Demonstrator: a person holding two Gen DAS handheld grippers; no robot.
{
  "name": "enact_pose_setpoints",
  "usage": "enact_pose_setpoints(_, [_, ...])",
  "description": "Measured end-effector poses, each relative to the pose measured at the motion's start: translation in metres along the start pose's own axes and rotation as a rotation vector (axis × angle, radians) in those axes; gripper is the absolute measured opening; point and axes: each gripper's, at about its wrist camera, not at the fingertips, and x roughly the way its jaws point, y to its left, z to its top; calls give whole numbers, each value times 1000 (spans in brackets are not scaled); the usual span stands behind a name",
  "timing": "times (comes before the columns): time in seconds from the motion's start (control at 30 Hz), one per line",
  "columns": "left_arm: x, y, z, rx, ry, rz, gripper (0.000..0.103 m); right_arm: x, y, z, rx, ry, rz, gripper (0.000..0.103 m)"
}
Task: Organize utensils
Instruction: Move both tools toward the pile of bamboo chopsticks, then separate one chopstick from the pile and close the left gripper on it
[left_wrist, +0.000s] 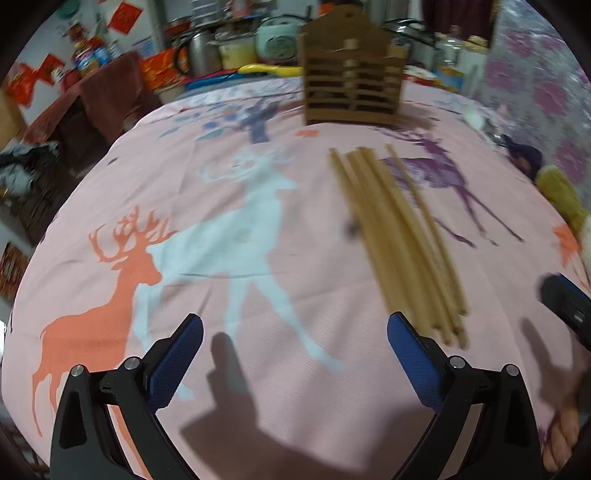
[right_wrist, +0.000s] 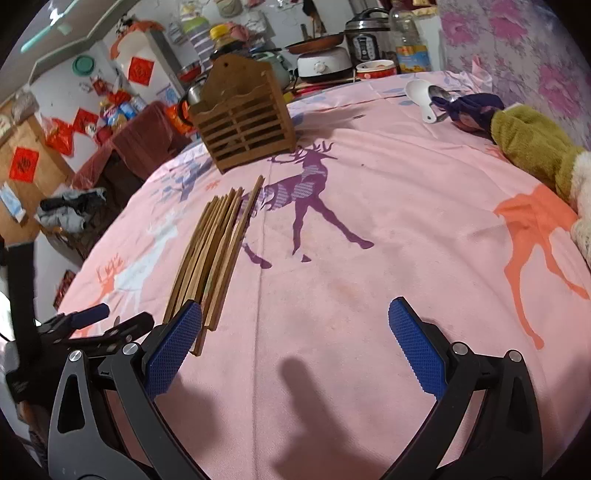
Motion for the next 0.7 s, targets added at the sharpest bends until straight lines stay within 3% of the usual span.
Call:
enact_pose_setpoints(0.17, [-6,19,-2,-91,-10,-64,98,-3,-5,0,24,9,-1,97])
enact_pose_setpoints(0.33, [-8,-7,-2,8,-10,-95,98,-1,-2,0,0,19,-20,97])
enact_pose_setpoints(0.43, [4,-17,0,62,29,-61,98,0,-4,1,9,25,-22,97])
enact_pose_setpoints(0.6, [12,20,11,-66,23,20,98,0,-6,0,14,26,-26,97])
enact_pose_setpoints(0.7, [5,44,9,-148,4,-39,98,0,-5,0,9,29,-25,97])
